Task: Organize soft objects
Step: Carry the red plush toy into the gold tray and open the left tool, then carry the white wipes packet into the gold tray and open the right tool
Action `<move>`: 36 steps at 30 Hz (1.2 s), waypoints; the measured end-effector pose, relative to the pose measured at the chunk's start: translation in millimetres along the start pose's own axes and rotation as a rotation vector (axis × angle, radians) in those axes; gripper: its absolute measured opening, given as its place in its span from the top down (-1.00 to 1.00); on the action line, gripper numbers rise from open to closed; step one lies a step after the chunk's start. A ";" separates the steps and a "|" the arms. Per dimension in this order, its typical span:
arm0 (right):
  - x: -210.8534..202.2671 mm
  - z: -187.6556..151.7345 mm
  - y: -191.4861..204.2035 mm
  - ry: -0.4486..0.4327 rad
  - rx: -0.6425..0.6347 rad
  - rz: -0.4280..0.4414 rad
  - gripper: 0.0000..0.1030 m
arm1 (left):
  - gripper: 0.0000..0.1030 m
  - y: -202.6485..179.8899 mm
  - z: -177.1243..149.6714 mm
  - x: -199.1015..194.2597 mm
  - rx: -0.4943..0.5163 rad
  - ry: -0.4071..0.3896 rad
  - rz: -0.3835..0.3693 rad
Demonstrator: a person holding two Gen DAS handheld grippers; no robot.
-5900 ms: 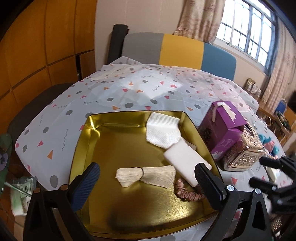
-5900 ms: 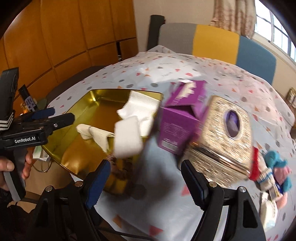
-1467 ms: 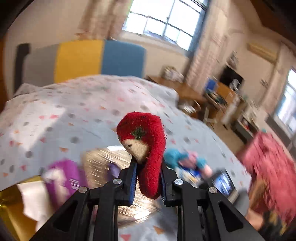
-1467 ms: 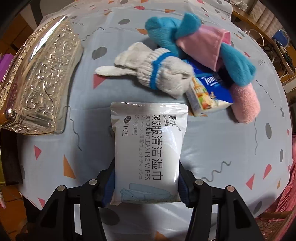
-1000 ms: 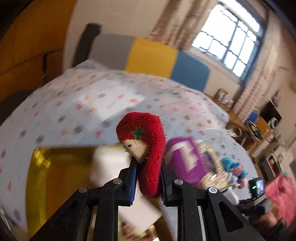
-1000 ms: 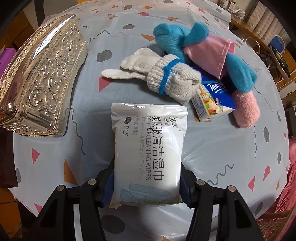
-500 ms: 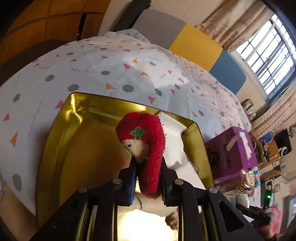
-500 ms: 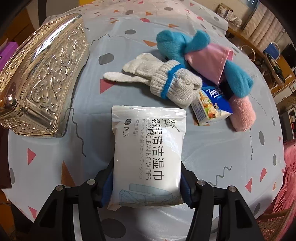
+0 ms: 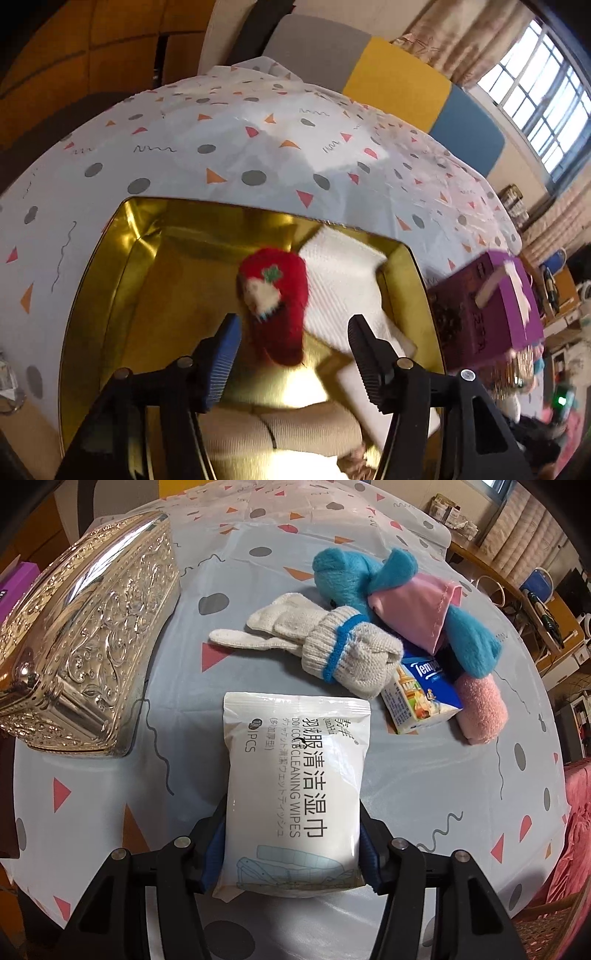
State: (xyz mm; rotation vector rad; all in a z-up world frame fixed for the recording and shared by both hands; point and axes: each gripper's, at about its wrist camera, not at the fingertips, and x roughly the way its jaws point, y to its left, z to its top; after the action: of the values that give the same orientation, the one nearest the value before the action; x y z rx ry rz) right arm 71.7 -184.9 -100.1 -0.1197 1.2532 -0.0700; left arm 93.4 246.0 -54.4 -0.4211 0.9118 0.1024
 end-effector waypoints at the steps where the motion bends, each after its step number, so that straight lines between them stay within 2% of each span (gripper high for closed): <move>1: 0.4 -0.2 0.0 -0.004 0.003 0.001 -0.15 | -0.21 -1.4 -4.1 -3.4 0.007 -0.003 0.006; 8: -1.9 -2.3 -4.9 -0.021 0.025 0.010 -0.13 | -0.32 -13.5 -33.9 -26.8 0.045 -0.020 0.030; 13: -5.9 -5.9 -3.7 -0.049 0.036 0.026 -0.10 | -0.54 -28.0 -47.1 -42.6 0.113 -0.055 0.055; 18: -12.0 -15.1 -1.1 -0.090 0.068 0.138 -0.10 | -0.71 -37.0 -51.1 -54.5 0.167 -0.103 0.076; 20: -13.8 -18.2 -0.1 -0.095 0.084 0.178 -0.09 | -0.72 -37.6 -51.4 -55.9 0.172 -0.103 0.070; 24: -21.6 -20.3 -13.2 -0.101 0.174 0.332 -0.09 | -0.74 -38.2 -51.5 -54.9 0.174 -0.092 0.065; 27: -35.4 -17.7 -20.3 -0.136 0.205 0.396 -0.08 | -0.75 -37.9 -52.7 -54.4 0.173 -0.086 0.060; 31: -59.9 -5.4 -28.8 -0.200 0.246 0.446 -0.08 | -0.75 -37.9 -55.7 -52.9 0.172 -0.070 0.043; 36: -88.4 27.8 -38.9 -0.284 0.264 0.428 -0.08 | -0.82 -35.9 -58.8 -51.9 0.178 -0.059 0.055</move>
State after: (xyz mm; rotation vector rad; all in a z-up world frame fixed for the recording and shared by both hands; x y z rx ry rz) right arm 71.2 -211.5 -3.3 0.3573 0.9532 0.1479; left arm 27.2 194.7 -34.1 -0.2263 0.8667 0.0822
